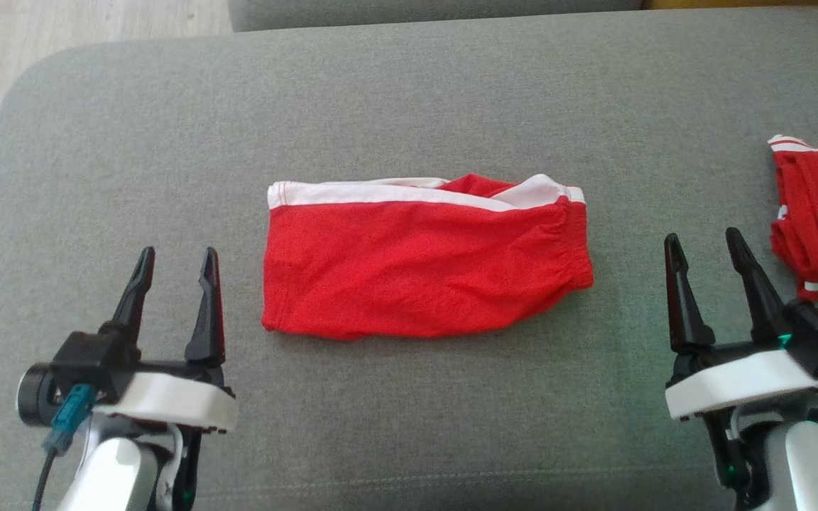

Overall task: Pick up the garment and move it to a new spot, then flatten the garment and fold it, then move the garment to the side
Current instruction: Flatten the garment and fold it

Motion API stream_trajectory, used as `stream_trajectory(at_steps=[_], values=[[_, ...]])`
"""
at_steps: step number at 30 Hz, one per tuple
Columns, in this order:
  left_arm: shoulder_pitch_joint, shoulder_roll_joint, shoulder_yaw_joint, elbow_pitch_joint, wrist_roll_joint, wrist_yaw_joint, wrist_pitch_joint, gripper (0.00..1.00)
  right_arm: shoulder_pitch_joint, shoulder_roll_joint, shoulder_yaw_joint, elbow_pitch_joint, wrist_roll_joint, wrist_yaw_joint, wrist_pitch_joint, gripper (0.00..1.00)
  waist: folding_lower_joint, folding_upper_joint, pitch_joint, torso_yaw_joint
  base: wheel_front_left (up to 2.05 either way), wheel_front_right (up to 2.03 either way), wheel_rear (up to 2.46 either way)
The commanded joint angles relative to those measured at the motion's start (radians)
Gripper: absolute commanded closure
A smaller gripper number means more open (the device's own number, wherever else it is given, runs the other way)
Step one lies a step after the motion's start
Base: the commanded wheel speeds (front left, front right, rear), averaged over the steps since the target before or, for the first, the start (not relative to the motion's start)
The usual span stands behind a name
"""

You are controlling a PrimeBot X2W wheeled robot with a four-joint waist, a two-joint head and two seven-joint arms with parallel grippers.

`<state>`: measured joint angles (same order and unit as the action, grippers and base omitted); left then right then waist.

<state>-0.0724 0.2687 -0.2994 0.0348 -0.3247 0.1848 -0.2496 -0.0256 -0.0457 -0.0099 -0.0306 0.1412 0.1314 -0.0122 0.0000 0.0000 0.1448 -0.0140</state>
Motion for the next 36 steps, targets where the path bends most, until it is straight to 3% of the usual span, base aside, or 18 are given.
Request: stream_trajectory(at_steps=[1,13,21,27,36], values=[[-0.03,0.022,0.053,-0.035,0.009,-0.004,-0.012,0.0,-0.018,-0.004,0.017,-0.04,0.005,-0.001,0.003,0.0,0.0,0.0,-0.001,-0.001,0.0,0.0,0.0],[-0.029,0.01,0.066,-0.022,0.026,-0.027,-0.012,0.0,-0.015,-0.004,0.013,-0.032,0.016,-0.001,0.01,0.0,0.0,0.0,0.002,-0.002,0.0,0.0,0.0],[-0.055,0.002,0.063,-0.027,0.034,-0.039,-0.012,0.0,-0.072,-0.004,0.077,0.027,0.012,-0.001,0.067,0.0,0.0,0.0,0.047,0.011,0.0,0.0,0.0],[-0.103,-0.014,0.053,-0.028,0.041,-0.061,-0.012,0.0,-0.205,-0.004,0.173,0.151,0.003,-0.001,0.106,0.0,0.0,0.0,0.117,0.041,0.0,0.0,0.0],[-0.15,-0.06,0.036,-0.011,0.061,-0.101,-0.012,0.0,-0.347,-0.025,0.103,0.314,-0.038,-0.001,0.166,0.0,0.0,0.0,0.184,0.082,0.0,0.0,0.0]])
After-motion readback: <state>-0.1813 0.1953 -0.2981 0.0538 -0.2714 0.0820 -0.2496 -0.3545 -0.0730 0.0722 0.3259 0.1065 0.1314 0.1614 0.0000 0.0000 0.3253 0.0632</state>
